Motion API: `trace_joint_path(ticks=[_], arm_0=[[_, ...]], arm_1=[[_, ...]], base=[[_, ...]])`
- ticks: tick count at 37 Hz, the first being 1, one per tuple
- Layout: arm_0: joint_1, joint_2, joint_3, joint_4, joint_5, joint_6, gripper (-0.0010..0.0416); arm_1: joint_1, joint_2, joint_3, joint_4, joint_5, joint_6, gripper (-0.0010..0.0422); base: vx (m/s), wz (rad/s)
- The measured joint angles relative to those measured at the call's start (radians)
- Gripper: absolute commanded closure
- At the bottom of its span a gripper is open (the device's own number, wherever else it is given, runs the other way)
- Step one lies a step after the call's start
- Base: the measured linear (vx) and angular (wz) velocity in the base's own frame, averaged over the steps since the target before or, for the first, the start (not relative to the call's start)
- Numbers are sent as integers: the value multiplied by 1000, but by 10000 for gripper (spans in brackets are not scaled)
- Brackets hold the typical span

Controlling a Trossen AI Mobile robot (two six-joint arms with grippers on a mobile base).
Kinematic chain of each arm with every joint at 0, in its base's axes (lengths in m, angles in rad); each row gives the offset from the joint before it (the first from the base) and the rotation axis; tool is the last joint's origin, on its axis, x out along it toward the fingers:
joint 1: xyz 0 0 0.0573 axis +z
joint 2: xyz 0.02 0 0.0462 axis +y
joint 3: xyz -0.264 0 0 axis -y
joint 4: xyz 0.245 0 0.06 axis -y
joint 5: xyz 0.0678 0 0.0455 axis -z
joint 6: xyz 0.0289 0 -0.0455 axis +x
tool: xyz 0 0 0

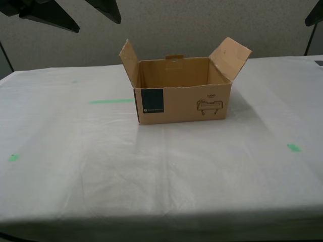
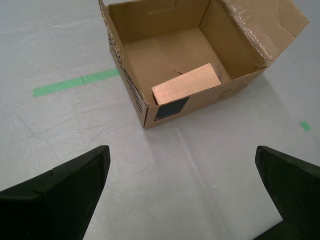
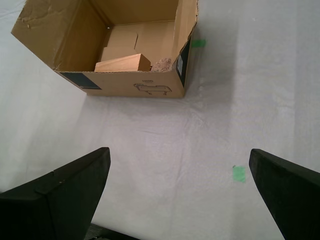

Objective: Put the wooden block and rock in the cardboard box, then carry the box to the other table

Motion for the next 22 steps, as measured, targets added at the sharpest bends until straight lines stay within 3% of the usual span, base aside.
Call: trace_joint_path(ticks=[22], arm_0=[[-1,0,0,0,0,0,18]], arm_1=[[0,0,0,0,0,0,14]], base=[[0,0]])
